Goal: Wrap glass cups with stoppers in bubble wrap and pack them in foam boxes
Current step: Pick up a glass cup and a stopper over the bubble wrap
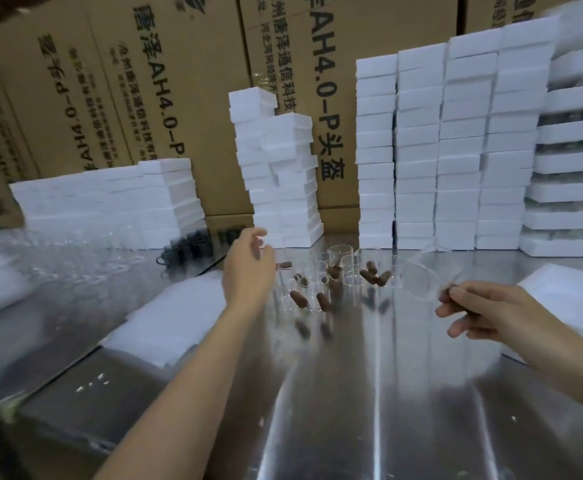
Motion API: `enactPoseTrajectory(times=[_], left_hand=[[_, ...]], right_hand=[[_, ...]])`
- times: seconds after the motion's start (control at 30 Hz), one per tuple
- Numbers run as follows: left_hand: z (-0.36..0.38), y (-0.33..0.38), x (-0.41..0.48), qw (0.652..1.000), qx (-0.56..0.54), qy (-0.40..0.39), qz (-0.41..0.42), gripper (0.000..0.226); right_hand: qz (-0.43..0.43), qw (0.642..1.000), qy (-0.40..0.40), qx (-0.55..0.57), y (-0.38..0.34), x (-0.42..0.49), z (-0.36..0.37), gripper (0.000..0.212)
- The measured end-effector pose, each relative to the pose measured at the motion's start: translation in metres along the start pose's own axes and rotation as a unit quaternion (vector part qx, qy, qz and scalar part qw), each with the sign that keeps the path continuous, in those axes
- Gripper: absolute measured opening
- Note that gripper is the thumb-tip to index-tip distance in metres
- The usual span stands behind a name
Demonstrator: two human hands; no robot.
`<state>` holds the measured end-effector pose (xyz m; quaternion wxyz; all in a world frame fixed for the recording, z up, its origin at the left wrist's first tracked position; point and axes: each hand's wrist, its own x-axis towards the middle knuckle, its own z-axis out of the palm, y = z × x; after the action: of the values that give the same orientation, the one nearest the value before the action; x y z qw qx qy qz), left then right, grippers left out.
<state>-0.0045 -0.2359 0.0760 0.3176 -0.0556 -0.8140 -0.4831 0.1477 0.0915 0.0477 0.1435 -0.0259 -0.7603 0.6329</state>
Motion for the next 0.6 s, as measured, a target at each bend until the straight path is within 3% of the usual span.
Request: enactPoseTrajectory(times=[0.1,0.17,0.23,0.43,0.5,0.6], left_hand=[[-0.035,-0.076,0.03,0.955,0.271,-0.071,-0.101,0.051],[-0.051,-0.115,0.037,0.904,0.364,-0.155,-0.164,0.065],[-0.058,-0.133,0.041,0.883,0.399,-0.187,-0.162,0.065],[-0.073,-0.116,0.052,0.922,0.325,-0.144,-0.154,0.061],[-0.079,-0.096,0.05,0.941,0.298,-0.122,-0.101,0.059],[-0.083,-0.057,0.038,0.969,0.221,-0.103,0.047,0.05]], right_hand=[[0.004,1.0,-0.012,-0.023,0.001,-0.001,0.002,0.023],[0.009,0.999,-0.023,-0.036,0.003,-0.001,0.003,0.023],[0.012,0.999,-0.024,-0.043,0.004,-0.001,0.002,0.024],[0.021,0.998,-0.02,-0.051,0.01,0.001,-0.001,0.024],[0.023,0.999,-0.013,-0.046,0.011,0.002,-0.002,0.024],[0.023,0.999,0.003,-0.028,0.01,0.003,-0.002,0.023]])
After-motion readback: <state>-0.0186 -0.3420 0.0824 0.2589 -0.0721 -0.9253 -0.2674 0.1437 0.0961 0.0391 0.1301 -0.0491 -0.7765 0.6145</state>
